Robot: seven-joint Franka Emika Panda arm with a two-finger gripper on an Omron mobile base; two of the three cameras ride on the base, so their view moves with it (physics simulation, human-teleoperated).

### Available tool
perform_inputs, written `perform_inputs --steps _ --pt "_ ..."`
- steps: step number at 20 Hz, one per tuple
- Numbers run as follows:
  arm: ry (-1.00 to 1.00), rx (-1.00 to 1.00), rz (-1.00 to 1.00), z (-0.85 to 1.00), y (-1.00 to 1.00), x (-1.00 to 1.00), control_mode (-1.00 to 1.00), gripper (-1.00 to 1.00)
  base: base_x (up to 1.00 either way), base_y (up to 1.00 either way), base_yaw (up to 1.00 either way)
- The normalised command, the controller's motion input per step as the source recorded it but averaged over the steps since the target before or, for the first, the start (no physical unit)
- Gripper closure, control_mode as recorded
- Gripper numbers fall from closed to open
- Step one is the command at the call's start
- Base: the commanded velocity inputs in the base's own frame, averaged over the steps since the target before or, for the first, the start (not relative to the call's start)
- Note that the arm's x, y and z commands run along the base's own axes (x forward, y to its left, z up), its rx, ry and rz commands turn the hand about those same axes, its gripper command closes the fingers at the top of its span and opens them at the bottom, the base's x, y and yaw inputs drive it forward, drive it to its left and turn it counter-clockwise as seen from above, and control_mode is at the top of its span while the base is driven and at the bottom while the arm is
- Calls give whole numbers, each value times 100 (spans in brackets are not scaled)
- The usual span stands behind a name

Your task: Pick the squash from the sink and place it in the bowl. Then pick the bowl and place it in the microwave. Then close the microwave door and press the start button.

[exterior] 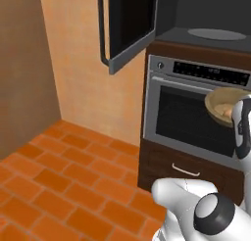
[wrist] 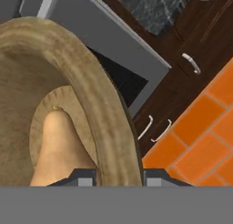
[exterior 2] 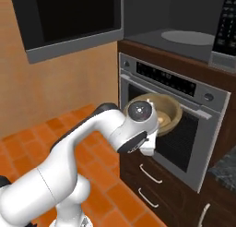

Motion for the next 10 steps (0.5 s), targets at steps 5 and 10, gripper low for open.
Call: perform_inputs --steps 5,10 --pt "0 0 0 0 0 0 100 100 78 27 -33" --pt "0 0 0 0 0 0 100 100 40 4 -42"
